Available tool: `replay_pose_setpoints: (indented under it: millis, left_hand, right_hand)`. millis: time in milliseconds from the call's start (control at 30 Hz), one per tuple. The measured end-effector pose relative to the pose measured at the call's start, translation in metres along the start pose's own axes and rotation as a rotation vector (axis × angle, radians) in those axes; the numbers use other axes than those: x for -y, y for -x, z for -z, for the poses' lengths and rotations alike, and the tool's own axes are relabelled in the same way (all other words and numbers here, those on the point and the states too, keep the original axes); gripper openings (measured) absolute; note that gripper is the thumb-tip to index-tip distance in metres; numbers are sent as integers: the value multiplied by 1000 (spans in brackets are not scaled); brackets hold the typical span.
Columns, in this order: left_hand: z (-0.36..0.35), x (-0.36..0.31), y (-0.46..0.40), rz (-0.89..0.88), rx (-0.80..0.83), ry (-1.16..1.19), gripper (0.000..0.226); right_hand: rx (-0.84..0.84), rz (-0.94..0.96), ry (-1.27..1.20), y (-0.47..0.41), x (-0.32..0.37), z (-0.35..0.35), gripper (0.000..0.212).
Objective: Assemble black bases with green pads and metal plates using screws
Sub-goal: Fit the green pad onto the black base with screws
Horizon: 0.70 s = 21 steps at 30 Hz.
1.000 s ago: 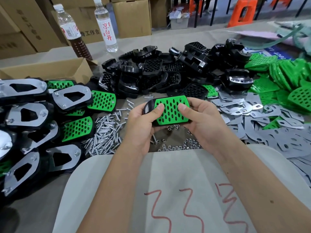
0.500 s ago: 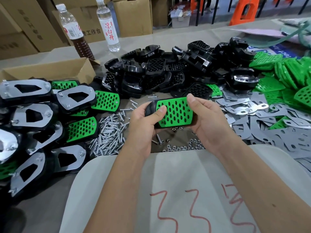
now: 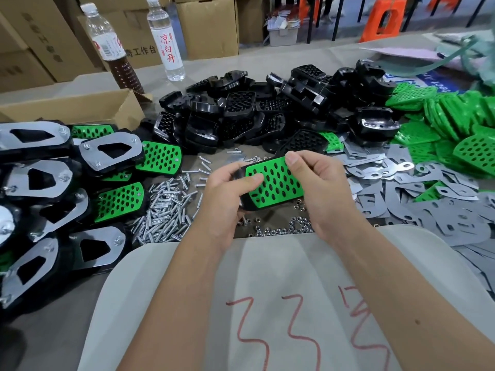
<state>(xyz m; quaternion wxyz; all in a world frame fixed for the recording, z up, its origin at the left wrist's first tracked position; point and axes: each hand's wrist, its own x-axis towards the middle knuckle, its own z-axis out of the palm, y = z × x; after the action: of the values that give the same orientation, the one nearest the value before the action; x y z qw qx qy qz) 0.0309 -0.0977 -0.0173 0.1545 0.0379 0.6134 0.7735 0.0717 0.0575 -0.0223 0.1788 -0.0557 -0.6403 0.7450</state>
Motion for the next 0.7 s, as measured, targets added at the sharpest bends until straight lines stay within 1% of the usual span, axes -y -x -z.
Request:
replay_pose_setpoints:
  millis: [33,67,100,200,267,333,400,467,567,633,700]
  left_hand:
    - [-1,1,-1,-17,-30,-17,27]
    - [-2,0,-1,-43,-49,-34,12]
    - [-4,0,-1,-70,-72,-50,5]
    - [-3,-1,0,-90,-125,-38,14]
    - [1,-2,-1,-68,-101,14,19]
    - [0,-4,-1,-27,-52,63,15]
    - [0,-4,-2,-1,-20,80,29]
    - [0,-5,-3,20,-12,96,33]
    - [1,-5,-4,25,-57,100,45]
    - [-1,-5,-5,18,-91,109,39]
    - [0,-7,-5,4,-116,122,30]
  right_hand:
    - [-11,21,29,1,0,-2,29]
    - [-2,28,48,2,-1,-4,29]
    - [30,19,51,2,-2,-5,28]
    - [182,-59,29,1,0,2,25]
    - [242,-85,14,1,2,7,26]
    - [244,-70,2,2,6,8,24]
    - [226,-57,-31,2,6,7,23]
    - [204,-51,-68,3,5,5,22]
    - [198,-89,-122,3,6,2,28]
    - [251,-132,-210,3,8,2,33]
    - [351,-156,-295,4,9,4,38]
